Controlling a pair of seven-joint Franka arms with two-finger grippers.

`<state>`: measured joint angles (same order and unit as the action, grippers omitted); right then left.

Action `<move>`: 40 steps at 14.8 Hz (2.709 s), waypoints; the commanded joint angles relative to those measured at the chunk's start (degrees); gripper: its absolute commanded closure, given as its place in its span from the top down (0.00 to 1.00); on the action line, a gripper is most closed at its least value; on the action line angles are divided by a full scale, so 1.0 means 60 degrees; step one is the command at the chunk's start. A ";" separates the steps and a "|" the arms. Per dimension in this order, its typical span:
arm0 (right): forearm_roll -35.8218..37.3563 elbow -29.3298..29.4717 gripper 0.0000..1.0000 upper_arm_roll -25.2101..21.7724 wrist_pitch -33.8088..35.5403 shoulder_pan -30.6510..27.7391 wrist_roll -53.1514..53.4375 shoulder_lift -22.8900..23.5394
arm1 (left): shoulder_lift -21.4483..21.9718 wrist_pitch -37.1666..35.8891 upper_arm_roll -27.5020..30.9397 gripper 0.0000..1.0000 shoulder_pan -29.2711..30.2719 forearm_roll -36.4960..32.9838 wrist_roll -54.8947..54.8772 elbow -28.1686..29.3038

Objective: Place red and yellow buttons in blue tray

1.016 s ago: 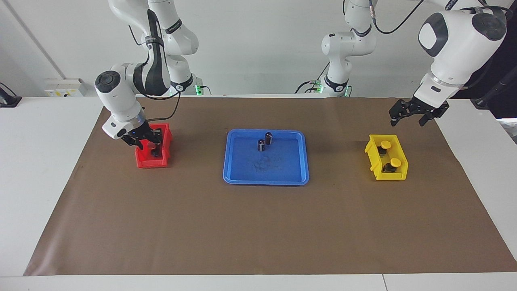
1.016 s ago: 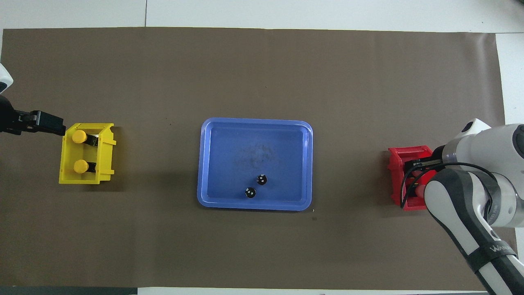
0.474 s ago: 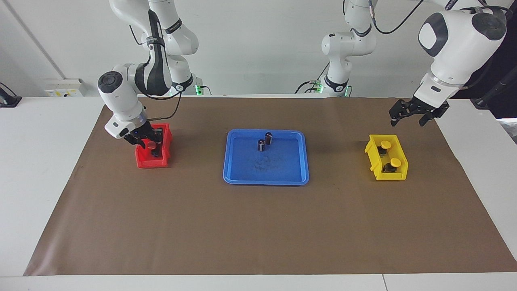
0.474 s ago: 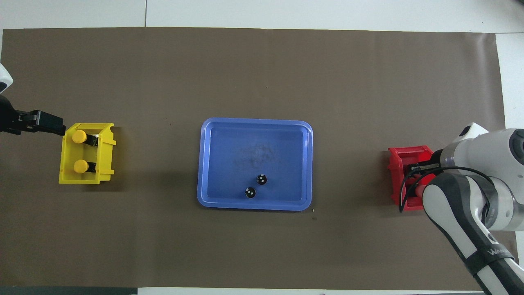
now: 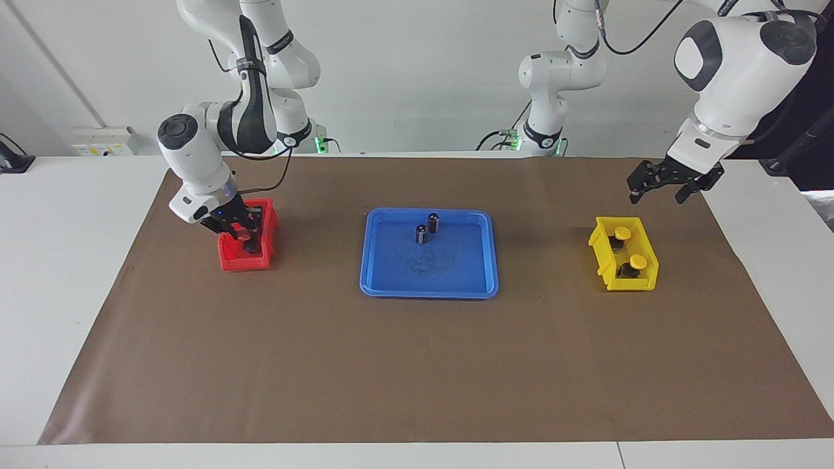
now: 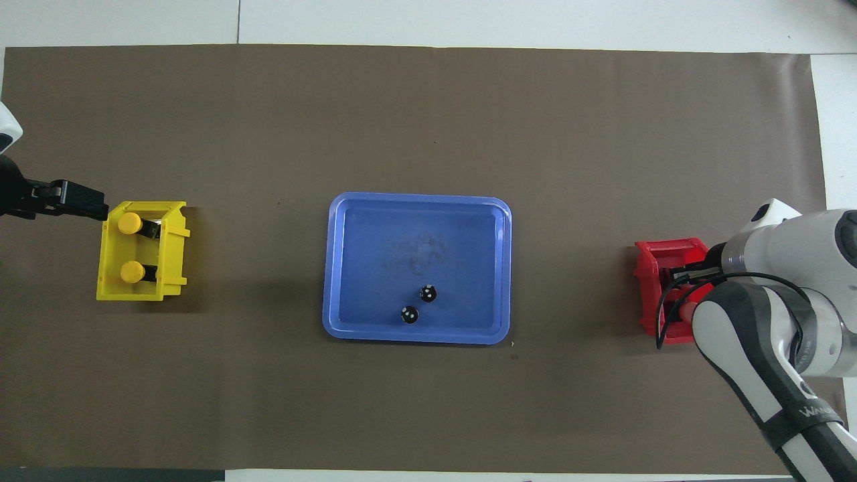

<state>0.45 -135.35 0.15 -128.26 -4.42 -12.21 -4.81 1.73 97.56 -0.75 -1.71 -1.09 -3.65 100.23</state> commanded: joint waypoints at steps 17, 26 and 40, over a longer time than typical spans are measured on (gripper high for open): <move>-0.0413 0.6808 0.21 0.0150 0.3451 0.4335 0.6130 0.2467 | -0.1036 0.5376 -0.0051 0.82 0.1135 -0.0096 -0.1354 0.3466; 0.0408 0.7091 0.21 0.0150 0.1353 0.6404 0.9184 0.4859 | -0.1285 0.5712 -0.0051 0.67 0.0710 -0.0067 -0.0431 0.3539; 0.0393 0.6253 0.99 0.0150 0.0942 0.6346 0.9140 0.4654 | -0.1432 0.5932 -0.0051 0.66 0.0827 -0.0067 0.0287 0.3569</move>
<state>2.13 -96.83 0.83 -121.70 34.12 42.19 24.37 -6.74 130.97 -1.26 3.36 -1.29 -2.99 120.62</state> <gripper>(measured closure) 0.463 0.339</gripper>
